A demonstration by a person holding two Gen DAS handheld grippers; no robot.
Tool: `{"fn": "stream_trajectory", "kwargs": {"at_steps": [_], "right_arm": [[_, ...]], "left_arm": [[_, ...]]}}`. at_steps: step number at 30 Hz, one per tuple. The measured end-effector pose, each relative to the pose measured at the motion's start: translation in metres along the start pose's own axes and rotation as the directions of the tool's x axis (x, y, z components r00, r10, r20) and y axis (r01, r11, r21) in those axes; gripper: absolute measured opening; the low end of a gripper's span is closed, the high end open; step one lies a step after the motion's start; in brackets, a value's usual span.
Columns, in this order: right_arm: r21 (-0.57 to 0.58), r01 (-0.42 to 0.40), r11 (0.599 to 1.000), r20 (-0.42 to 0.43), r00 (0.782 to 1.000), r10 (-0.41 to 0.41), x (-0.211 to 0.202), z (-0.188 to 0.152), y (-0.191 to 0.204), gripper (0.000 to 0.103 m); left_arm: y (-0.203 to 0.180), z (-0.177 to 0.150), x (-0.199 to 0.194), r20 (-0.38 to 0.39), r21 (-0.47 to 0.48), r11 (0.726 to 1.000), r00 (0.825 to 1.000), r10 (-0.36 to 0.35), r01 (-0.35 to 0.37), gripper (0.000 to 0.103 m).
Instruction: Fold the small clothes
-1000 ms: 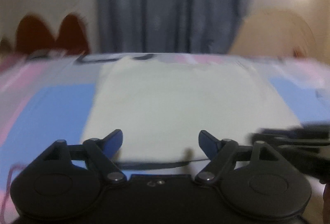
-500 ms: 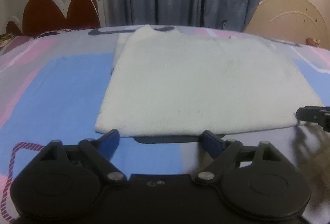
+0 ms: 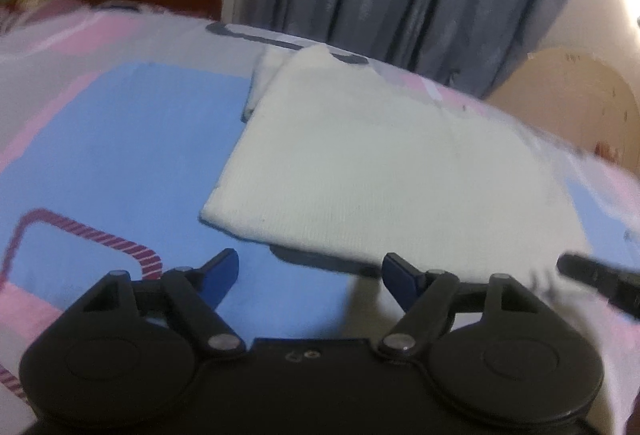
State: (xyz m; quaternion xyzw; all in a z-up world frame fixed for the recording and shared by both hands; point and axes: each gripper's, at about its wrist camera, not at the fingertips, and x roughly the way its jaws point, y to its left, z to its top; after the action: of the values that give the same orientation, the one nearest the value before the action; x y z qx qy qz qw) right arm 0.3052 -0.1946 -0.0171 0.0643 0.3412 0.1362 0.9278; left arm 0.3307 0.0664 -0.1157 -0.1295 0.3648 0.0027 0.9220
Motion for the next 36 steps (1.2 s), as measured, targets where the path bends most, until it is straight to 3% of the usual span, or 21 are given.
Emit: {"fn": "stream_trajectory", "kwargs": {"at_steps": [4, 7, 9, 11, 15, 18, 19, 20, 22, 25, 28, 30, 33, 36], "right_arm": [[0.002, -0.010, 1.000, 0.012, 1.000, 0.010, 0.004, 0.006, 0.002, 0.015], [0.000, -0.023, 1.000, 0.022, 0.999, 0.023, 0.010, 0.013, 0.002, 0.015], [0.001, -0.039, 0.999, 0.029, 0.999, 0.038, 0.015, 0.018, 0.002, 0.015], [0.004, -0.058, 0.998, 0.038, 0.998, 0.057, 0.021, 0.024, 0.002, 0.015], [-0.015, -0.093, 0.996, 0.053, 0.994, 0.094, 0.039, 0.034, 0.005, 0.015], [-0.036, -0.105, 0.994, 0.048, 0.993, 0.106, 0.062, 0.042, 0.010, 0.015], [-0.035, -0.112, 0.993, 0.044, 0.993, 0.113, 0.068, 0.045, 0.010, 0.015], [-0.034, -0.116, 0.993, 0.041, 0.992, 0.117, 0.073, 0.046, 0.009, 0.014], [-0.047, -0.122, 0.991, 0.032, 0.992, 0.124, 0.084, 0.049, 0.013, 0.000], [-0.078, -0.113, 0.991, 0.050, 0.992, 0.117, 0.090, 0.051, 0.019, 0.000], [-0.110, -0.097, 0.989, 0.043, 0.994, 0.102, 0.103, 0.049, 0.020, 0.000], [-0.104, -0.059, 0.993, -0.050, 0.997, 0.054, 0.126, 0.043, 0.017, 0.000], [-0.075, -0.075, 0.994, -0.013, 0.997, 0.074, 0.120, 0.039, 0.011, 0.000], [-0.058, -0.089, 0.994, 0.006, 0.996, 0.089, 0.119, 0.037, 0.009, 0.000]], "left_arm": [[0.017, 0.006, 0.005, 0.029, -0.169, 0.984, 0.998, -0.057, 0.061, 0.066], [0.036, 0.009, 0.011, 0.080, -0.353, 0.929, 0.993, -0.091, 0.114, 0.063], [0.042, 0.010, 0.016, 0.104, -0.425, 0.895, 0.989, -0.105, 0.139, 0.066], [0.046, 0.012, 0.020, 0.124, -0.463, 0.871, 0.985, -0.123, 0.167, 0.069], [0.051, 0.016, 0.030, 0.152, -0.497, 0.845, 0.978, -0.140, 0.198, 0.066], [0.053, 0.019, 0.038, 0.133, -0.511, 0.842, 0.984, -0.122, 0.174, 0.033], [0.055, 0.019, 0.041, 0.119, -0.518, 0.839, 0.985, -0.122, 0.167, 0.015], [0.057, 0.020, 0.045, 0.107, -0.520, 0.838, 0.986, -0.128, 0.165, 0.012], [0.059, 0.020, 0.043, 0.121, -0.512, 0.840, 0.983, -0.136, 0.179, 0.010], [0.059, 0.013, 0.022, 0.217, -0.489, 0.837, 0.963, -0.157, 0.247, 0.010], [0.064, 0.005, 0.024, 0.213, -0.508, 0.823, 0.962, -0.169, 0.256, 0.011], [0.066, 0.003, 0.031, 0.183, -0.528, 0.813, 0.967, -0.175, 0.247, 0.019], [0.072, -0.001, 0.033, 0.209, -0.558, 0.782, 0.959, -0.190, 0.277, 0.031], [0.067, 0.004, 0.036, 0.212, -0.563, 0.784, 0.962, -0.171, 0.264, 0.037]]}}
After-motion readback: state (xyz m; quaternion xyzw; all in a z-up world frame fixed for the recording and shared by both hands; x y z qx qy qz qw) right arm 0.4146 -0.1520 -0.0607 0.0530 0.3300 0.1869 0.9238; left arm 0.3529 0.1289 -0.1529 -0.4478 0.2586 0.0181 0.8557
